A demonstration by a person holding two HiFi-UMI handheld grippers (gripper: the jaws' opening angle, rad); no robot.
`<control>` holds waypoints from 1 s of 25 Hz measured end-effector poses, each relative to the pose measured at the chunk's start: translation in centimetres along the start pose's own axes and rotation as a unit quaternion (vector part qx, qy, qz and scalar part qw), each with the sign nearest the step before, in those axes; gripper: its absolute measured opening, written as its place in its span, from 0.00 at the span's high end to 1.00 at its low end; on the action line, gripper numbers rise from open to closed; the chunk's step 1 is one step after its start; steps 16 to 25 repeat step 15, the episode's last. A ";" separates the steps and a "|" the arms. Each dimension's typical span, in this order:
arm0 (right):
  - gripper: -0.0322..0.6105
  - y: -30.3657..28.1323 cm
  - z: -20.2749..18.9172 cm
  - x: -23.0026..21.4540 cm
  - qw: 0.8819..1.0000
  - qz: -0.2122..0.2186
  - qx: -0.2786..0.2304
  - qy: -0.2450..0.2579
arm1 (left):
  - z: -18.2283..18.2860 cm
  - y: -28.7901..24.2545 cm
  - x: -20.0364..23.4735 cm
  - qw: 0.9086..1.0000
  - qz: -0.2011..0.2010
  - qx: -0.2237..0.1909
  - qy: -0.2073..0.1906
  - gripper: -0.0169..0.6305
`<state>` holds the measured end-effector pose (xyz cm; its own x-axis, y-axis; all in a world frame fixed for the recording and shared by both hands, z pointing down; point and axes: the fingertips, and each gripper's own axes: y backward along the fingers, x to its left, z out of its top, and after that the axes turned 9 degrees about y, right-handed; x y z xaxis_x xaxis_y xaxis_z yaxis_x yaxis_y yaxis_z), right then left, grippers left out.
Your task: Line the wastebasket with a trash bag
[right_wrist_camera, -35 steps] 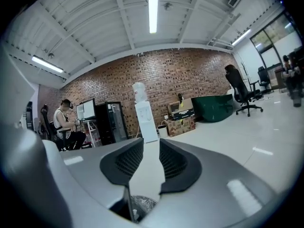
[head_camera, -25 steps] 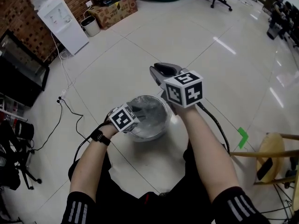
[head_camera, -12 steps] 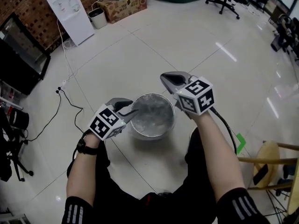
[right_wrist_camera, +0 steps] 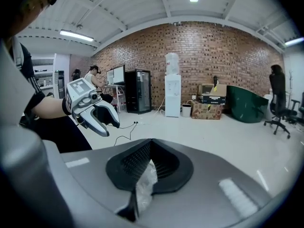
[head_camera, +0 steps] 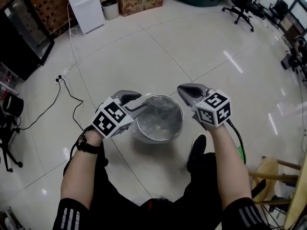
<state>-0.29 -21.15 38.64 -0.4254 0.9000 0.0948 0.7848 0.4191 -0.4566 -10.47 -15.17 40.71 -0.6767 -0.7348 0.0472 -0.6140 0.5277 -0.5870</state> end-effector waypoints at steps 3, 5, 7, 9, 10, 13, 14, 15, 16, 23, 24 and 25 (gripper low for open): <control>0.94 -0.6 -0.3 0.6 1.000 0.005 0.003 0.006 | -0.5 -0.1 -0.2 1.000 -0.001 0.003 -0.008 0.74; 0.94 -0.8 -0.1 0.9 1.000 0.008 0.001 0.012 | -0.7 -0.1 -0.2 1.000 -0.002 0.004 -0.006 0.75; 0.94 -0.7 0.1 1.0 1.000 0.011 -0.001 0.015 | -0.7 -0.2 -0.1 1.000 -0.004 0.004 0.000 0.75; 0.94 -0.6 0.0 1.1 1.000 0.012 0.000 0.016 | -0.7 -0.2 -0.1 1.000 -0.004 0.005 0.002 0.75; 0.94 -0.6 -0.1 1.1 1.000 0.012 0.002 0.017 | -0.7 -0.3 0.0 1.000 -0.003 0.006 0.001 0.75; 0.94 -0.8 -0.3 0.8 1.000 0.010 0.006 0.014 | -0.8 -0.4 0.3 1.000 0.001 0.006 0.002 0.74; 0.94 -0.8 -0.3 0.7 1.000 0.008 0.008 0.012 | -0.7 -0.4 0.4 1.000 0.002 0.006 0.002 0.74; 0.94 -0.9 -0.4 0.6 1.000 0.007 0.009 0.011 | -0.7 -0.5 0.5 1.000 0.002 0.005 0.003 0.74; 0.94 -0.9 -0.4 0.6 1.000 0.007 0.009 0.011 | -0.7 -0.5 0.5 1.000 0.002 0.005 0.003 0.74; 0.94 -0.9 -0.4 0.6 1.000 0.007 0.009 0.011 | -0.7 -0.5 0.5 1.000 0.002 0.005 0.003 0.74; 0.94 -0.9 -0.4 0.6 1.000 0.007 0.009 0.011 | -0.7 -0.5 0.5 1.000 0.002 0.005 0.003 0.74; 0.94 -0.9 -0.4 0.6 1.000 0.007 0.009 0.011 | -0.7 -0.5 0.5 1.000 0.002 0.005 0.003 0.74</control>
